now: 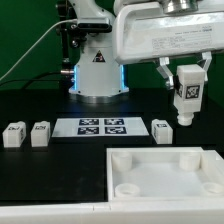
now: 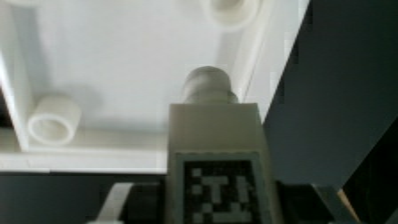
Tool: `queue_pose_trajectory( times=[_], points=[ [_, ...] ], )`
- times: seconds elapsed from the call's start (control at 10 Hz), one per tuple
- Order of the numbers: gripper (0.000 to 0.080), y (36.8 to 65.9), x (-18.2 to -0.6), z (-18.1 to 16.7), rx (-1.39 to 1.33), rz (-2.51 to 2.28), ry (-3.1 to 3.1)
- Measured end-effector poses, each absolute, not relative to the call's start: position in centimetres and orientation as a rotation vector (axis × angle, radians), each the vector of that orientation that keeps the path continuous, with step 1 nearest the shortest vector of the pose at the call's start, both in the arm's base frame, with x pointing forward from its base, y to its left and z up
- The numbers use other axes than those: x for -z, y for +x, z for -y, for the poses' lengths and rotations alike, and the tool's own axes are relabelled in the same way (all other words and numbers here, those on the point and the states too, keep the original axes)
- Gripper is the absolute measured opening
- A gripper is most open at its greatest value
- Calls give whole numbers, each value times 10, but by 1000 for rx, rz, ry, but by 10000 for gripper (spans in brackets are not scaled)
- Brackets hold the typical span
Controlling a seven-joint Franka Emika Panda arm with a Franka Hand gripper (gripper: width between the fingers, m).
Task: Assemble one leg
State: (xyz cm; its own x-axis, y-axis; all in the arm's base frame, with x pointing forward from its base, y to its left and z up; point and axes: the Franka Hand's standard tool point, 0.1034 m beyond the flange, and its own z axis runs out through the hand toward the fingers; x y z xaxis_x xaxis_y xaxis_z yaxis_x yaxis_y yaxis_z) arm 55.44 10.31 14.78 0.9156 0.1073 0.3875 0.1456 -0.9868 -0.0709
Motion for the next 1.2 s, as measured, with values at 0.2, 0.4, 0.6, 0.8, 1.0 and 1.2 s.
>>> queue_pose_trajectory(
  times=[0.2, 0.4, 0.6, 0.8, 1.0, 1.2],
  points=[
    [291, 586, -152, -108, 617, 191, -2962],
    [292, 593, -132, -120, 616, 173, -2943],
    [292, 593, -130, -119, 612, 176, -2944],
    [292, 592, -129, -119, 609, 176, -2945],
    [292, 595, -115, -121, 648, 171, -2937],
    [292, 603, -100, -122, 646, 168, -2934]
  ],
)
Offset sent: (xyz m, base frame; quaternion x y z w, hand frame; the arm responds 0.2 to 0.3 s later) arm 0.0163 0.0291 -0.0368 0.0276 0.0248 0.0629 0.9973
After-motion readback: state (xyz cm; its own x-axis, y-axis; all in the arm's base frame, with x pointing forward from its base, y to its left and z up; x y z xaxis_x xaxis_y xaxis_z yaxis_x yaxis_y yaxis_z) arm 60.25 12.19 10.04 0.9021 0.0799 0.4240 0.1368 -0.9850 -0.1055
